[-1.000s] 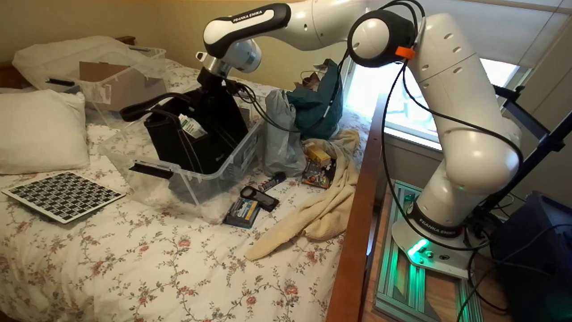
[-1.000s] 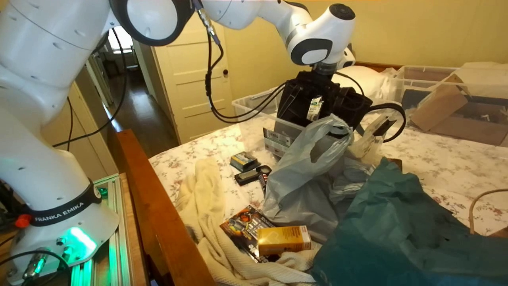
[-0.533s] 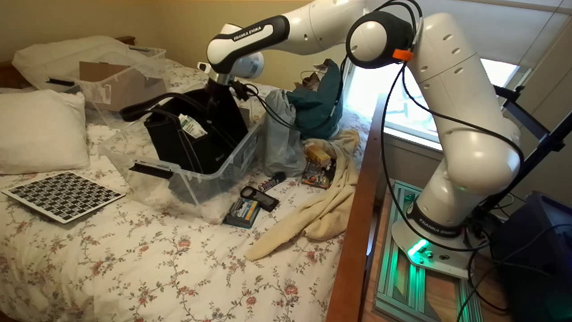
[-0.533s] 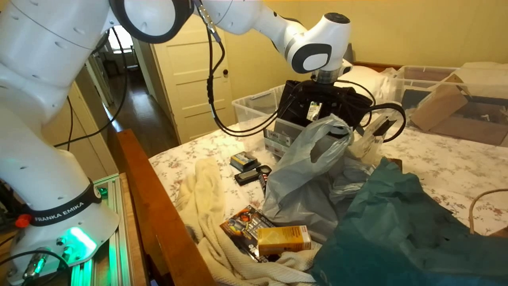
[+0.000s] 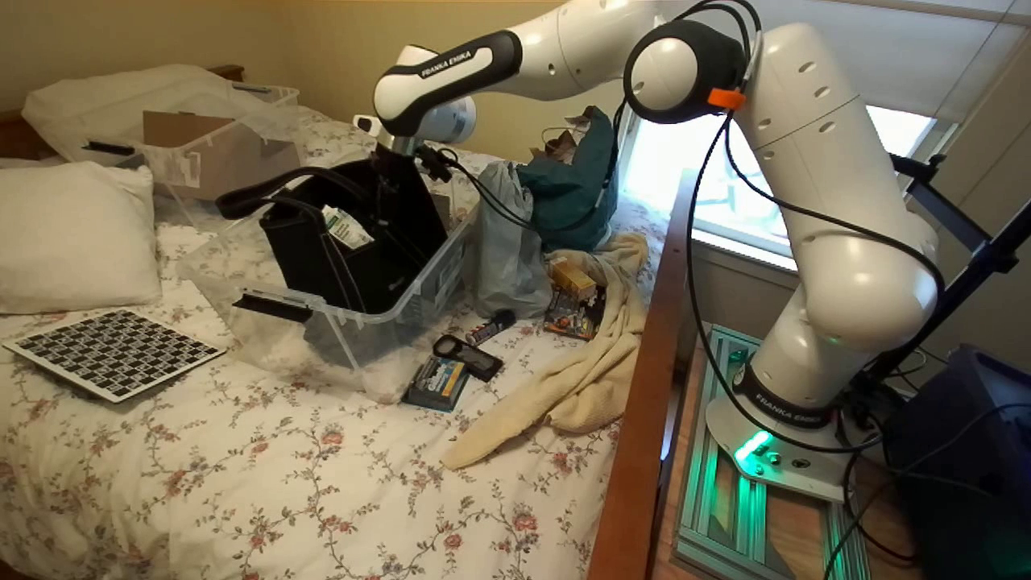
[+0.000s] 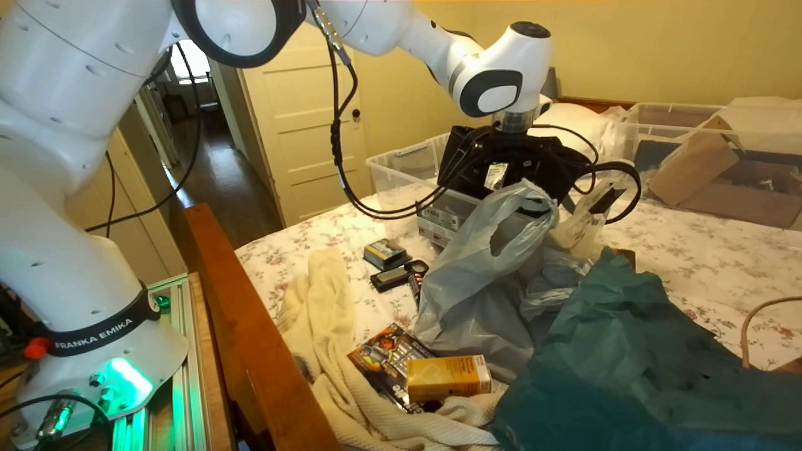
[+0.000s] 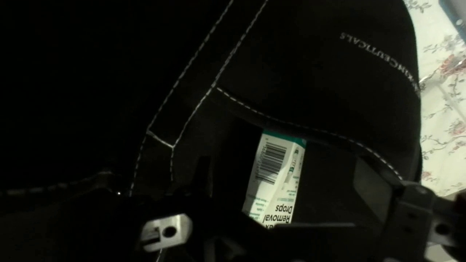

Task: Pick up the small white box and place it in the shopping bag

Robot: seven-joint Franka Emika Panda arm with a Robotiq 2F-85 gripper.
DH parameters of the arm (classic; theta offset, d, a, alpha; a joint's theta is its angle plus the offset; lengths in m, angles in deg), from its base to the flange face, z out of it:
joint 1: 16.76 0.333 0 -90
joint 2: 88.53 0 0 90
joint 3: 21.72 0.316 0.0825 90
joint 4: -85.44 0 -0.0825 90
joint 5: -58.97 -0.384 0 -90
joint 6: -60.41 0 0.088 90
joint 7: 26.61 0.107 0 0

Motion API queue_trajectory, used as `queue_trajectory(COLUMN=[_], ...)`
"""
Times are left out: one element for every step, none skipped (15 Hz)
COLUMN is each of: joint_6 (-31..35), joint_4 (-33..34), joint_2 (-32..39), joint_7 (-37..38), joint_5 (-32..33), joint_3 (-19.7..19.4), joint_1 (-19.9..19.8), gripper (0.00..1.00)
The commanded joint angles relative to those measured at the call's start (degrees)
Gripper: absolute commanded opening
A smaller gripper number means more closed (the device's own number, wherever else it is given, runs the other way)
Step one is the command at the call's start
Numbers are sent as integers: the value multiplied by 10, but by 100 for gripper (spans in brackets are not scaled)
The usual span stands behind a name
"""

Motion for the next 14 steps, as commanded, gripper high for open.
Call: queue_trajectory(joint_6=[-20, -28, -35, -43, -47, -54, -56, -58, -60, -61, -65, -69, -76, -84], joint_4=[-9, -12, -12, -10, -9, -6, -5, -2, 1, 2, 5, 6, 8, 11], joint_2=[-9, -11, -11, -9, -9, -7, -5, -3, -1, 1, 3, 5, 7, 9], joint_7=[-79, -110, -135, -165, -185, -216, -237, -261, -278, -297, -312, -324, -336, -342], joint_5=[12, 15, 18, 17, 22, 20, 24, 25, 29, 30, 31, 32, 36, 39], joint_3=[7, 6, 3, 5, -1, 1, -4, -4, -8, -9, -9, -11, -13, -16], joint_1=[-6, -7, -7, -9, -6, -9, -6, -5, -1, 0, 3, 5, 8, 12], gripper=[100, 100, 100, 100, 100, 100, 100, 100, 100, 100, 100, 100, 100, 100])
